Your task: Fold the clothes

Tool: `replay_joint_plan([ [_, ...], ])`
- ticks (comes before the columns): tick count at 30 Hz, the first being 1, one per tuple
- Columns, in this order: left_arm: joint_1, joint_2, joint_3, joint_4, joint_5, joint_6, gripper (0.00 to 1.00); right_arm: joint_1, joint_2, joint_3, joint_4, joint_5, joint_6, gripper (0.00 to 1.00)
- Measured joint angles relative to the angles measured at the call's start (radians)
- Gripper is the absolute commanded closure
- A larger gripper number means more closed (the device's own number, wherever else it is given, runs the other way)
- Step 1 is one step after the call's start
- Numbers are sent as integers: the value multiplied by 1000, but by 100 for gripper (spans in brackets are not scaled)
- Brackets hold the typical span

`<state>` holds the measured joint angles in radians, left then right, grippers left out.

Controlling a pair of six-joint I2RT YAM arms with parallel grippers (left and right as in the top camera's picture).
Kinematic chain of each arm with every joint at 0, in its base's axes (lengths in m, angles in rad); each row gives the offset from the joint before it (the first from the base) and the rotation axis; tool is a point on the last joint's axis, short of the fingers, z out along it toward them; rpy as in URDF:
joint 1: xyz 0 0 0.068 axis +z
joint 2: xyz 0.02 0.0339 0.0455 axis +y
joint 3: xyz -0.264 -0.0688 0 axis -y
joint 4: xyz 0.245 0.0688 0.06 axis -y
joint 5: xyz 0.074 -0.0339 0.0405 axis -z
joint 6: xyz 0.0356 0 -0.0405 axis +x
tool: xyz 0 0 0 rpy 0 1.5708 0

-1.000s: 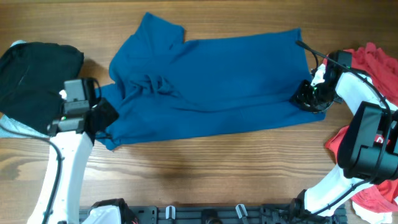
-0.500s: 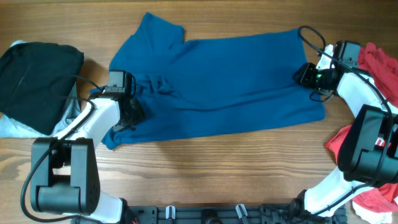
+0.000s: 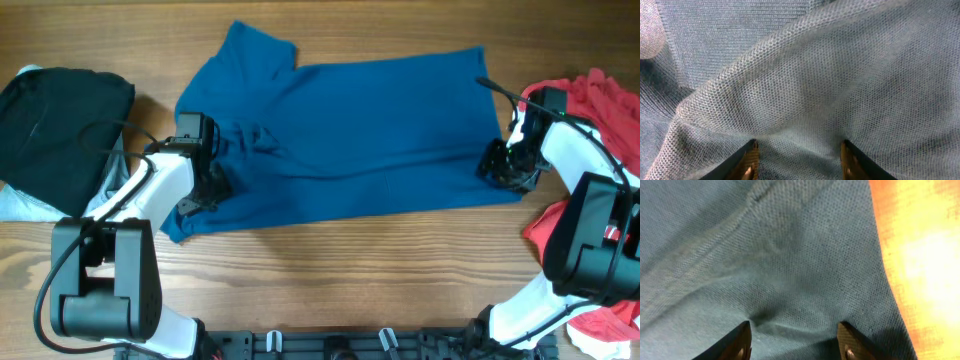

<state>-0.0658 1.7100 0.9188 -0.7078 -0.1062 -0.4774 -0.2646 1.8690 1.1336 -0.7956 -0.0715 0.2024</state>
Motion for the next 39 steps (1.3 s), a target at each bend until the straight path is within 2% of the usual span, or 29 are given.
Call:
replay_joint_plan([
  [6,23,0,5,-89,-45,-3,41,0,-21,-66,-193,45,79,40],
  [10,122,0,5,-107,-29,-2,40,0,-109,-171,-229,53,123,38],
  [13,146,-3,6,-110,-29,-2,40,0,-263,-180,-194,42,108,38],
  [15,147,-10,5,-105,-27,-2,39,3,-426,-168,-107,-23,39,40],
  [17,151,-29,0,-93,-4,-3,39,25,-475,-164,-87,-87,-34,40],
  [19,155,-47,-1,-77,39,-3,39,66,-465,-164,-94,-129,-99,41],
  [23,155,-52,-2,-65,99,-3,37,283,-359,-164,-75,-204,-236,38],
  [28,155,-52,-2,-61,113,-3,37,540,-211,-164,-31,-153,-309,37],
  [34,155,-52,-2,-56,113,-3,37,620,-203,-164,-24,-216,-366,37],
  [39,155,-52,-2,-55,113,-3,35,622,-153,-164,21,-228,-372,36],
])
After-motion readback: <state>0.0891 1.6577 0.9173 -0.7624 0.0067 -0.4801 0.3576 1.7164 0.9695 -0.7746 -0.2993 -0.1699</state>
